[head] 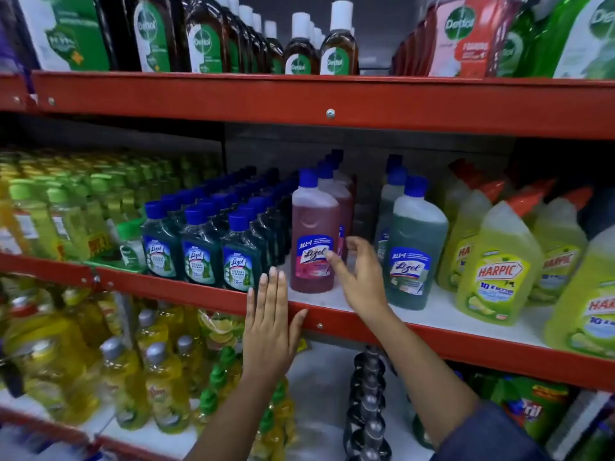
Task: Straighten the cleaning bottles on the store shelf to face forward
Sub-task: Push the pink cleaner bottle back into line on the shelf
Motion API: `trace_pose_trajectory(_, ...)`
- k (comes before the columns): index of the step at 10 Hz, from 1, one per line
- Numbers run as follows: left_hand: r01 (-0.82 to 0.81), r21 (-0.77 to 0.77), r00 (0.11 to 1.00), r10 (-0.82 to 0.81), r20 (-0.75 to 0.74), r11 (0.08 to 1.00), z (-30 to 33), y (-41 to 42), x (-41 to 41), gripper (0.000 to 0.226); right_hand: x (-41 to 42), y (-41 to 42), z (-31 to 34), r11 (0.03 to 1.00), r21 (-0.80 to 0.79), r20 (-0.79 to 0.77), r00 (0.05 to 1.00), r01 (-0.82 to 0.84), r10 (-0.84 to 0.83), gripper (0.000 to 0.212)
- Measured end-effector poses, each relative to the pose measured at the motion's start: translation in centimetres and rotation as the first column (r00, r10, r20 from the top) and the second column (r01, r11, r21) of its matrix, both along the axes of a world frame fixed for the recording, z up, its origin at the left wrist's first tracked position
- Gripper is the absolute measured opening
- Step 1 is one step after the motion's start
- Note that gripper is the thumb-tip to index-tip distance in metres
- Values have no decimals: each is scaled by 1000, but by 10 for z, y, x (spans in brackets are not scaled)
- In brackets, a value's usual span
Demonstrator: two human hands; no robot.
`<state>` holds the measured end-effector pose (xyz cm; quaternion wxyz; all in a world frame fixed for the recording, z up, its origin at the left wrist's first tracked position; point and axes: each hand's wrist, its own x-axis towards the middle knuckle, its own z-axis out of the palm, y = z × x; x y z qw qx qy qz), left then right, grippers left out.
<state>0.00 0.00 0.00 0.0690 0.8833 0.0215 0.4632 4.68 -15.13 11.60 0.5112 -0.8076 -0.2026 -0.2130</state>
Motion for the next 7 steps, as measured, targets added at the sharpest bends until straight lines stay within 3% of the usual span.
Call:
trace_pose_trajectory(2,0,28,1000,0,18,1000,-11,10,8,67,27,12,5,968,167,-216,951,-186,220,56)
trace_pose_trajectory(4,15,14,995,-16,100,1000,-16,13,17,64,44,12,0,892,354,-359,840,-280,406,67)
trace_pose_trajectory(7,28,-1,989,-28,145,1000,-16,14,21,62,33,12,-1,898,354,-328,864,-262,381,48)
